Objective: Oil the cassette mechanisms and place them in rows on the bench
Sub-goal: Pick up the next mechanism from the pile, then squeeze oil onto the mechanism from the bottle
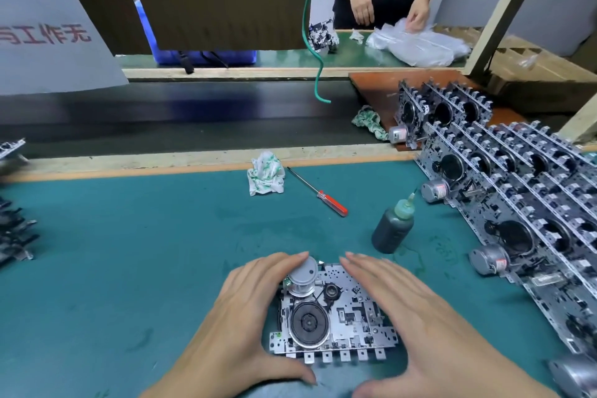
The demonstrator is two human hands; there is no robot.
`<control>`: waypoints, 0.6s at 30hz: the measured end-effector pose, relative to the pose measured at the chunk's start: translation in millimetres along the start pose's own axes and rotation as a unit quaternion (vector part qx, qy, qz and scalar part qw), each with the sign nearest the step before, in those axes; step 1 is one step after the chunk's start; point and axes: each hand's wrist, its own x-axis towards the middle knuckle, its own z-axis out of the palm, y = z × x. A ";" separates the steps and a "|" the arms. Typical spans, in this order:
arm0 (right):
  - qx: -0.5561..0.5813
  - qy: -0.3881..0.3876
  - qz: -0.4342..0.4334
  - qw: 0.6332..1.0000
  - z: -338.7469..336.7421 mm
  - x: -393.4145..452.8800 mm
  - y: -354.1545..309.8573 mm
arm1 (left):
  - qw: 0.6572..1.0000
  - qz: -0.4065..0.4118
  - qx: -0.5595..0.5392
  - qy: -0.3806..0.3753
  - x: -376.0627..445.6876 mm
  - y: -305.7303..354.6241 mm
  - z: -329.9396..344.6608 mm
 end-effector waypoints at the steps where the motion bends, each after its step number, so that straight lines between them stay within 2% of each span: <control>1: -0.041 -0.025 -0.001 0.999 -1.6 3.6 -1.4 | 1.000 -0.006 -0.002 -0.001 -0.1 -1.2 -0.4; 5: -0.100 -0.033 -0.002 0.994 -6.4 14.9 -1.7 | 0.999 -0.028 -0.024 -0.022 -0.7 -5.3 -1.0; 14: -0.062 -0.005 0.013 0.998 -5.9 27.1 -5.9 | 0.999 -0.006 -0.030 -0.035 1.2 -6.0 -0.2; 18: -0.051 0.024 0.018 0.998 -8.1 28.3 -4.3 | 0.998 -0.041 -0.052 -0.010 -0.3 -3.8 2.7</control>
